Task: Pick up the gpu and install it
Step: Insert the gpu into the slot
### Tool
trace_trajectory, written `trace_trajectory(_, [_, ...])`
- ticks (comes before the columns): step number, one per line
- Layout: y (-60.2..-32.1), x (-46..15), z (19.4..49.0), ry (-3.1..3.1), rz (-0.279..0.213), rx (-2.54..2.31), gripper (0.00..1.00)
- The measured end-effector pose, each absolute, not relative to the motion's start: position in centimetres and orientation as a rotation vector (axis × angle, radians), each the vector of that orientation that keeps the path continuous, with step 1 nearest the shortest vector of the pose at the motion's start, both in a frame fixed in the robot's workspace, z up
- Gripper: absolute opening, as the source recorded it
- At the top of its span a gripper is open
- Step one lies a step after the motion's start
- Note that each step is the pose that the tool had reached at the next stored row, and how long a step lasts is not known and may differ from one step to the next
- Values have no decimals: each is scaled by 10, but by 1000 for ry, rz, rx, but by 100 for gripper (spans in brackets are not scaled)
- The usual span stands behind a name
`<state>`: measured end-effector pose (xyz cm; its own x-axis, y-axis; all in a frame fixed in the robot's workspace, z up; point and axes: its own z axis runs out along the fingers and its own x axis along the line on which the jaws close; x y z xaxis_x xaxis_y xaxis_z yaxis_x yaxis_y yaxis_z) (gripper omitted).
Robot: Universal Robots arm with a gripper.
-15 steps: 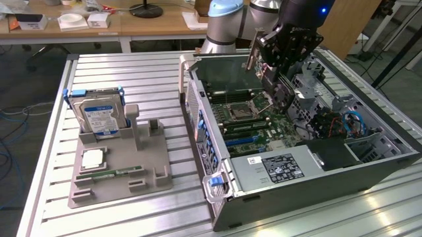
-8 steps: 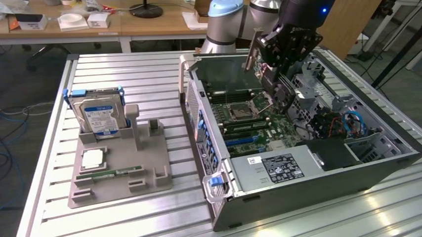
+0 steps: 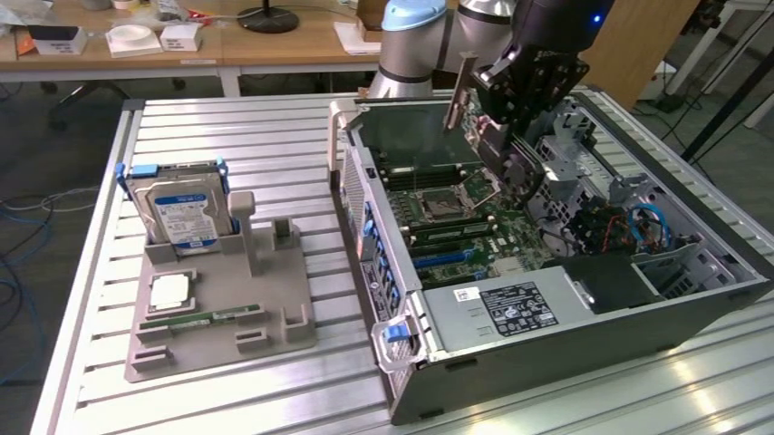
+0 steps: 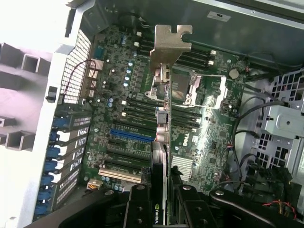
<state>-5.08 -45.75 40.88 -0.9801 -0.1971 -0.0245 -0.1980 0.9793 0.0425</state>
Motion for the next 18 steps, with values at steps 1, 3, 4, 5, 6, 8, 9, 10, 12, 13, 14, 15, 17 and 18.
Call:
trace_trajectory(1, [-458, -51, 409, 3103, 70, -333, 26])
trace_trajectory(3, [-458, -51, 409, 3101, 70, -357, 26])
trace_trajectory(4, [-458, -51, 409, 3100, 71, -368, 26])
trace_trajectory(5, [-458, -51, 409, 3099, 71, -379, 26])
trace_trajectory(6, [-458, -51, 409, 3097, 71, -391, 26])
trace_trajectory(8, [-458, -51, 409, 3095, 71, -414, 26])
trace_trajectory(9, [-458, -51, 409, 3093, 71, -427, 26])
trace_trajectory(10, [-458, -51, 409, 3092, 71, -439, 26])
trace_trajectory(12, [-458, -51, 409, 3088, 71, -463, 26])
trace_trajectory(13, [-458, -51, 409, 3087, 71, -476, 26])
trace_trajectory(14, [-458, -51, 409, 3085, 72, -489, 26])
trace_trajectory(15, [-458, -51, 409, 3083, 72, -502, 26])
trace_trajectory(17, [-458, -51, 409, 3079, 72, -528, 26])
trace_trajectory(18, [-458, -51, 409, 3077, 72, -542, 26])
